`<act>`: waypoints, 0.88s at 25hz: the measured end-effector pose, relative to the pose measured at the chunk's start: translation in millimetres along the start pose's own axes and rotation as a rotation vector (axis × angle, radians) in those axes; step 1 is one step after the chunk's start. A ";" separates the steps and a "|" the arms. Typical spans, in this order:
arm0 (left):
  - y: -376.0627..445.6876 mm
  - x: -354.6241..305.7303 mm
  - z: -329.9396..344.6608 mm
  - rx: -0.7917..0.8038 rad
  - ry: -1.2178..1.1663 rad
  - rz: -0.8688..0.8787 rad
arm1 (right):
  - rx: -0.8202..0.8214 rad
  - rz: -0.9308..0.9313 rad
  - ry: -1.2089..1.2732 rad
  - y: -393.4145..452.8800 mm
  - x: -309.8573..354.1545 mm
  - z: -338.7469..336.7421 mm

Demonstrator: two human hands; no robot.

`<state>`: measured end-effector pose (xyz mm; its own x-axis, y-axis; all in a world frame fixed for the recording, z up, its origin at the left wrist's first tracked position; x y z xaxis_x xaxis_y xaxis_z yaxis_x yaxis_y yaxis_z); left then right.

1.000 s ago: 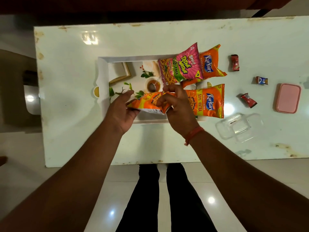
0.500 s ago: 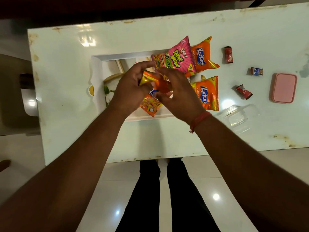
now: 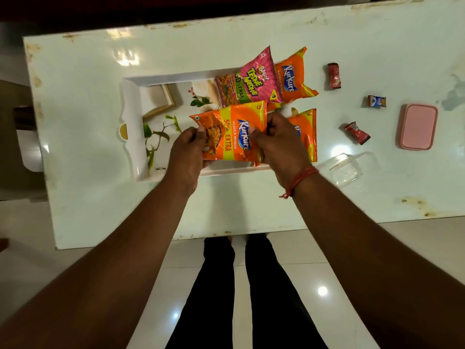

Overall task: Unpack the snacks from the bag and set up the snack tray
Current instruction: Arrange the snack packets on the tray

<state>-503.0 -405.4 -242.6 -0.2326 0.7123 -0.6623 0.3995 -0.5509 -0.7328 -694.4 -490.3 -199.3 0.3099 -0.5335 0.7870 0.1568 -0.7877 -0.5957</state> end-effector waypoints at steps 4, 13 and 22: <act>-2.8 2.1 5.8 -0.064 0.162 0.076 | -0.122 -0.046 -0.248 -7.5 -5.3 -22.5; -2.0 -9.4 38.6 -0.150 0.471 0.212 | -0.277 -0.100 -0.454 4.5 2.0 -55.1; -7.8 -7.1 83.6 0.079 0.658 0.317 | -0.179 -0.208 -0.811 8.9 7.9 -44.5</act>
<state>-578.6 -442.6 -245.3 0.4735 0.6139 -0.6316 0.2883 -0.7856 -0.5475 -732.2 -515.2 -191.3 0.8772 -0.0412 0.4784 0.1556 -0.9181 -0.3644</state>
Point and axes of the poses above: each hand's wrist, its own y-axis towards the middle knuckle, its own z-axis out of the palm, x = y × z, the point moved 10 cm from there along y, towards the middle knuckle, and after that the axes turned 4 degrees about y, right-handed, at the moved point
